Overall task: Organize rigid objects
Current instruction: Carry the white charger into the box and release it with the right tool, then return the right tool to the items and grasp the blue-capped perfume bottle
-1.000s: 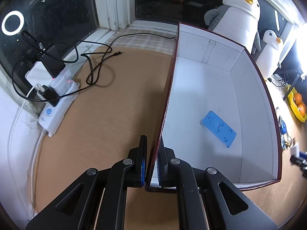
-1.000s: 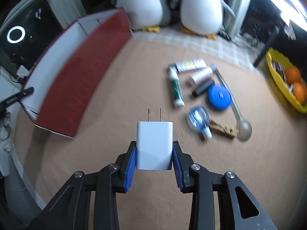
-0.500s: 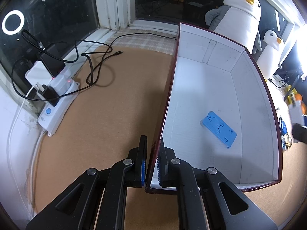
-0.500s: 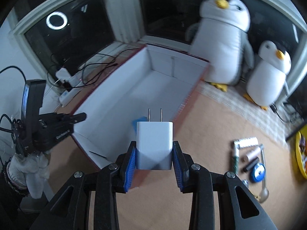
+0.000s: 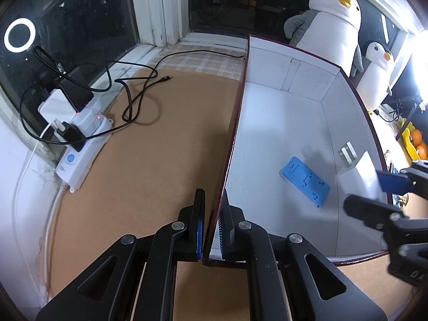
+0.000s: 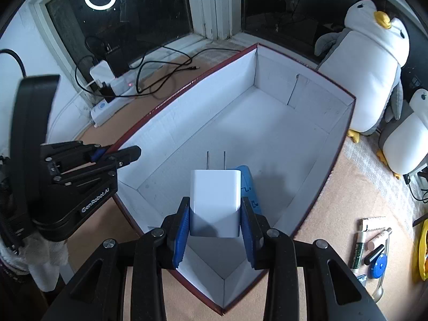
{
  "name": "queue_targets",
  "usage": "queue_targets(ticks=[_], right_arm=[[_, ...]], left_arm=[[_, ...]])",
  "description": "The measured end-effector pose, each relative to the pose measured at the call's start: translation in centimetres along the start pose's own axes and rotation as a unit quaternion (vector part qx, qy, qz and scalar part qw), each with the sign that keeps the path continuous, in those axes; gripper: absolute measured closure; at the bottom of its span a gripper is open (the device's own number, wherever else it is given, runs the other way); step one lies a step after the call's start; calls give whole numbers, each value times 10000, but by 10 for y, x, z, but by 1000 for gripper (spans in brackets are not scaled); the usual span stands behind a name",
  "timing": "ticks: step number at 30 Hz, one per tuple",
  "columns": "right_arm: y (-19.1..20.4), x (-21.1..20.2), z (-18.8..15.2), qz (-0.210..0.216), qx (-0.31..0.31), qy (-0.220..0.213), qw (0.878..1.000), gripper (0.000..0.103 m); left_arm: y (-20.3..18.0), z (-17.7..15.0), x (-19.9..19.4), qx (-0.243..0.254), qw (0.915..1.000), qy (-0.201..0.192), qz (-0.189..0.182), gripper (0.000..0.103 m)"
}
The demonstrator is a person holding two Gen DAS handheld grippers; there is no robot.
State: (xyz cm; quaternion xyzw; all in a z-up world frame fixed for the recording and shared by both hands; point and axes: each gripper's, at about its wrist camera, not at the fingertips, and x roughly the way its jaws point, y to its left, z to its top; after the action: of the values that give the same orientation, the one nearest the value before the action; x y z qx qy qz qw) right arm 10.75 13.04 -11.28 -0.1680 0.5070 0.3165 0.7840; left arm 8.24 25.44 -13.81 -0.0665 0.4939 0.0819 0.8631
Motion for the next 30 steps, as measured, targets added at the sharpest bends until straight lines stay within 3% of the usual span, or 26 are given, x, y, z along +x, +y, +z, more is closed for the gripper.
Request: queue_targets(ticks=[14, 16, 18, 30], right_arm=[[5, 13, -1, -26, 25, 102, 9999, 71], [4, 12, 0, -10, 35, 78, 10000, 63], [3, 8, 0, -10, 63, 2, 10000, 53], [-33, -41, -31, 135, 611, -420, 9972, 53]], left_arm=[[-4, -2, -6, 35, 9999, -126, 76, 96], [-4, -2, -6, 22, 9999, -123, 76, 96], [-4, -2, -5, 22, 9999, -120, 85, 96], [-5, -2, -5, 35, 9999, -57, 88, 95]])
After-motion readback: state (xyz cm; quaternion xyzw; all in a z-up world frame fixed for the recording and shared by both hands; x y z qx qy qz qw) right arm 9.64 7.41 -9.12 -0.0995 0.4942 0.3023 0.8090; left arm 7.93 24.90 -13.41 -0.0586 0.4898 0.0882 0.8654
